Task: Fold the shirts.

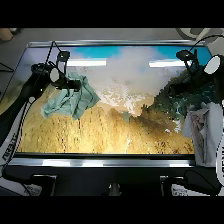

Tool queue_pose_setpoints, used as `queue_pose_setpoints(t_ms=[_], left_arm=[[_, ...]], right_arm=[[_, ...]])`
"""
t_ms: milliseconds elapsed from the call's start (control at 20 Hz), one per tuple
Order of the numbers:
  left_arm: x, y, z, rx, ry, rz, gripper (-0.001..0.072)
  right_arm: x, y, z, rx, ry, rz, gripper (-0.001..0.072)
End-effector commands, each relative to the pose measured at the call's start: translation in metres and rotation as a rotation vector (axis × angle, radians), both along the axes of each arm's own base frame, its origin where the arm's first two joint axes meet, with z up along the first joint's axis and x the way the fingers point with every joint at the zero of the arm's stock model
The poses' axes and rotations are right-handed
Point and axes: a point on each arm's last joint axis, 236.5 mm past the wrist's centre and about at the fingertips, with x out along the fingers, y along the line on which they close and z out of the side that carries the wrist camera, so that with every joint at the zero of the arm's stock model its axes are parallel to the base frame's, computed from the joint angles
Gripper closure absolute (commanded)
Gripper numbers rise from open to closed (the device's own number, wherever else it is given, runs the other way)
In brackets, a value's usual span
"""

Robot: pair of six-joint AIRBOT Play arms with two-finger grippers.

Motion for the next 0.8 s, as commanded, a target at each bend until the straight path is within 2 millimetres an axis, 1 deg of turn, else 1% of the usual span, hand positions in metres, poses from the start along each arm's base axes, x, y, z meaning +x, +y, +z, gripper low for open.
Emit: queue_pose_setpoints(t_ms=[0,100,150,200,300,400,450,500,550,600,650,700,750], left_arm=[[0.039,0.026,-0.049,-0.066,0.110,0.094,-0.0013],[0.040,0.037,-0.082,-0.070,0.190,0.126,-0.0013],[0.039,0.042,-0.095,-0.066,0.213,0.136,-0.0013],[0.039,0.045,-0.104,-0.066,0.227,0.143,-0.0013],[0.043,0.037,-0.115,-0.100,0.228,0.142,-0.0013],[0.044,0.024,-0.120,-0.143,0.232,0.124,-0.0013],[0.042,0.019,-0.123,-0.156,0.243,0.124,0.0011],[0.038,0.020,-0.126,-0.155,0.263,0.135,0.0292],[0.033,0.020,-0.126,-0.152,0.284,0.135,0.0672],[0.028,0.020,-0.122,-0.152,0.297,0.133,0.0678],[0.027,0.020,-0.110,-0.149,0.291,0.121,0.0680],[0.030,0.019,-0.088,-0.146,0.248,0.085,0.0680],[0.036,0.015,-0.053,-0.142,0.177,0.035,0.0680]], right_arm=[[0.008,0.000,-0.005,0.002,-0.013,-0.002,0.0036],[0.008,0.001,-0.011,0.007,0.001,-0.001,0.0036],[0.008,0.002,-0.011,0.011,0.003,-0.001,0.0037],[0.009,0.005,-0.010,0.023,0.001,0.001,0.0037],[0.009,0.010,-0.010,0.039,-0.003,0.021,0.0037],[0.009,0.011,-0.010,0.043,-0.003,0.021,0.0037],[0.009,0.012,-0.009,0.047,-0.003,0.021,0.0037],[0.009,0.015,-0.009,0.062,-0.004,0.023,0.0038],[0.007,0.020,-0.007,0.081,-0.002,0.032,0.0040],[0.006,0.023,-0.003,0.081,-0.011,0.057,0.0040],[0.005,0.023,0.005,0.069,-0.031,0.082,0.0040],[0.006,0.021,0.016,0.050,-0.063,0.102,0.0040],[0.008,0.019,0.032,0.029,-0.113,0.114,0.0040]])
